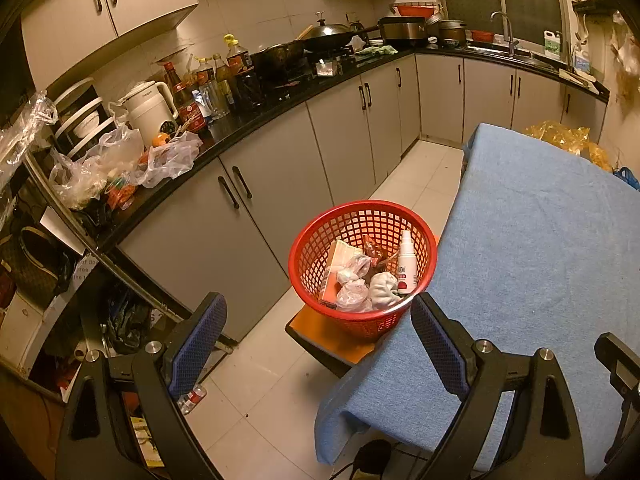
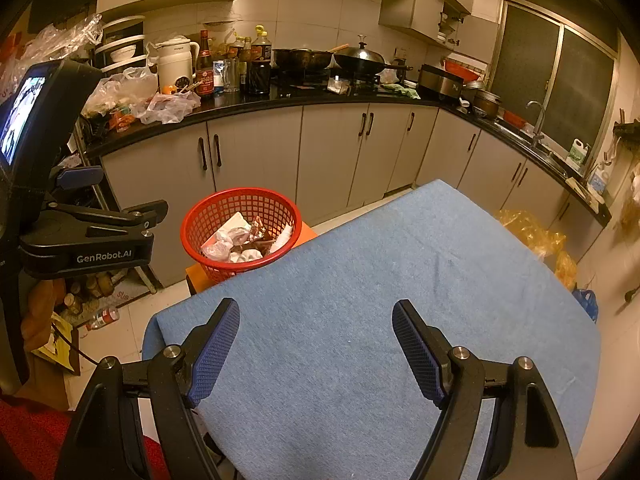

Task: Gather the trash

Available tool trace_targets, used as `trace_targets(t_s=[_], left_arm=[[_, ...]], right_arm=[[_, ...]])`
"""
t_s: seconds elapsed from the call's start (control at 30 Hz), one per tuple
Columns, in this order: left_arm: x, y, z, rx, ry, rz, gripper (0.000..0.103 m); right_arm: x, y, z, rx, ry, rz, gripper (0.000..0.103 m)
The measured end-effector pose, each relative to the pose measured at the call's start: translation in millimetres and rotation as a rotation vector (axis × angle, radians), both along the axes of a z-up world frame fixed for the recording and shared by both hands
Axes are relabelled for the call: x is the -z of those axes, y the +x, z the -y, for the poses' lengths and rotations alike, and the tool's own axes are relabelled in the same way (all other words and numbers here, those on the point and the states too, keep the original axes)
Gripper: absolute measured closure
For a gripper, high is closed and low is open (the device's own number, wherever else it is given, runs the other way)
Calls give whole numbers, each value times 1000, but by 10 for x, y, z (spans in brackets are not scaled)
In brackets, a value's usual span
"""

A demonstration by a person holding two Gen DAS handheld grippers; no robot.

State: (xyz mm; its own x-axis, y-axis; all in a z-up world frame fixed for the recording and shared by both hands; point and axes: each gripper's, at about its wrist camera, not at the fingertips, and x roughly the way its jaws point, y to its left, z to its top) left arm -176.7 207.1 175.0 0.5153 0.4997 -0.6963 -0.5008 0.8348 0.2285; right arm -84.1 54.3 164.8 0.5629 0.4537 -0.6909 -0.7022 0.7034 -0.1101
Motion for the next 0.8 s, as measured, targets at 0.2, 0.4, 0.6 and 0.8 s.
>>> trace_targets(t_s=[0.2,0.4,0.6,0.8], left_arm=[[3,-2,-4,0,-2,0,11],[10,0,-8,0,-1,-1,11],[21,1,-20,0,-3,-4,11],[26,1,-27,2,-3,-5,11]], right_arm=[[38,4,2,2,-3,-6,20],[39,10,0,1,-3,-7,20],[57,26,3,-3,-7,-9,20],[60,28,1,-3,-7,-9,20]])
